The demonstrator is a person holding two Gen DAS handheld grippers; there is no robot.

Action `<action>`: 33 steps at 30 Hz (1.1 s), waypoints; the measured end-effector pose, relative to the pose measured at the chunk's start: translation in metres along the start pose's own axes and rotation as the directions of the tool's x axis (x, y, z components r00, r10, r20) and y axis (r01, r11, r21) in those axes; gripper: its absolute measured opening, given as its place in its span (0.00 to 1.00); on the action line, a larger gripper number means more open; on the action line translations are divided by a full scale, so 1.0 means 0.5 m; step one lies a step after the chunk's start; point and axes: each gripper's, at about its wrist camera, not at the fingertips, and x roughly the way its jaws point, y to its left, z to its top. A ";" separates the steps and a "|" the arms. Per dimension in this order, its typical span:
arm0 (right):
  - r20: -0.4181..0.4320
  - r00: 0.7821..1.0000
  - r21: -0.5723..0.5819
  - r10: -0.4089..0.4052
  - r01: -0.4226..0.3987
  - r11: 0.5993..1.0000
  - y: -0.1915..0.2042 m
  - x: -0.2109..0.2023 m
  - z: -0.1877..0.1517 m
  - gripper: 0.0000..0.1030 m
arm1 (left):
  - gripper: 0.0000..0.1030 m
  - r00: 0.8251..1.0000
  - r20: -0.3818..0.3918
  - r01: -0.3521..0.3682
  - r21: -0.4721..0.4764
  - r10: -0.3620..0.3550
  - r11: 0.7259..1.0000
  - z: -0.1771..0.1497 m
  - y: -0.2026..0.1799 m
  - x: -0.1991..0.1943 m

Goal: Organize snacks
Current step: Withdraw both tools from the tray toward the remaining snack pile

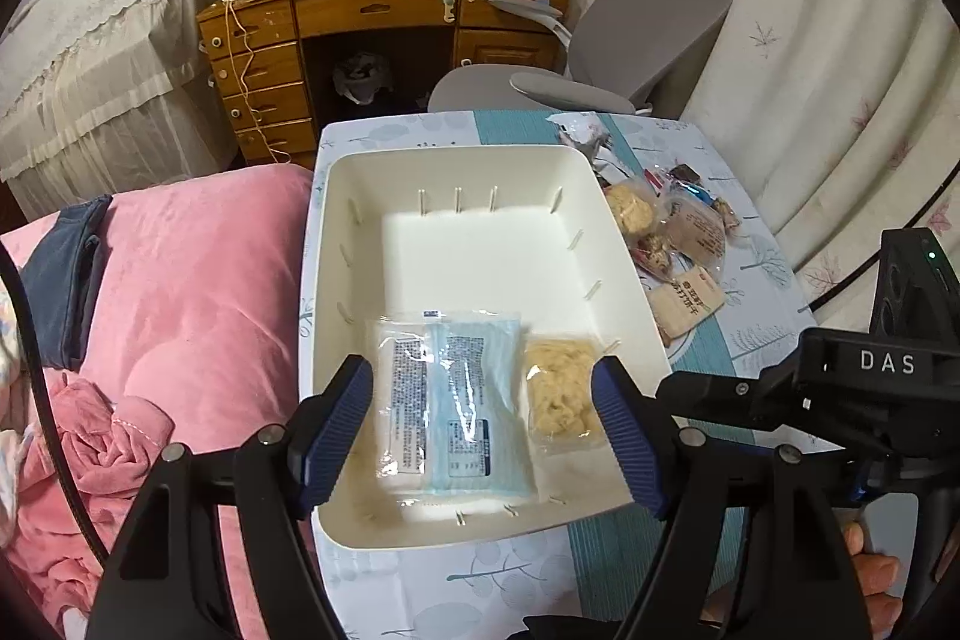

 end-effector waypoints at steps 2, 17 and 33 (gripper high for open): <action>0.001 1.000 0.007 -0.004 0.004 1.000 -0.005 -0.003 0.001 0.65 | 0.72 1.000 -0.007 0.010 0.003 -0.010 1.000 -0.002 -0.005 0.002; -0.015 0.996 0.046 -0.091 0.092 0.995 -0.076 -0.042 0.038 0.72 | 0.72 0.995 -0.092 0.038 -0.002 -0.038 0.999 -0.003 -0.092 0.045; -0.061 0.979 -0.046 -0.195 0.192 0.980 -0.174 -0.148 0.176 0.72 | 0.72 0.995 -0.095 0.029 -0.071 -0.035 0.997 0.015 -0.286 0.079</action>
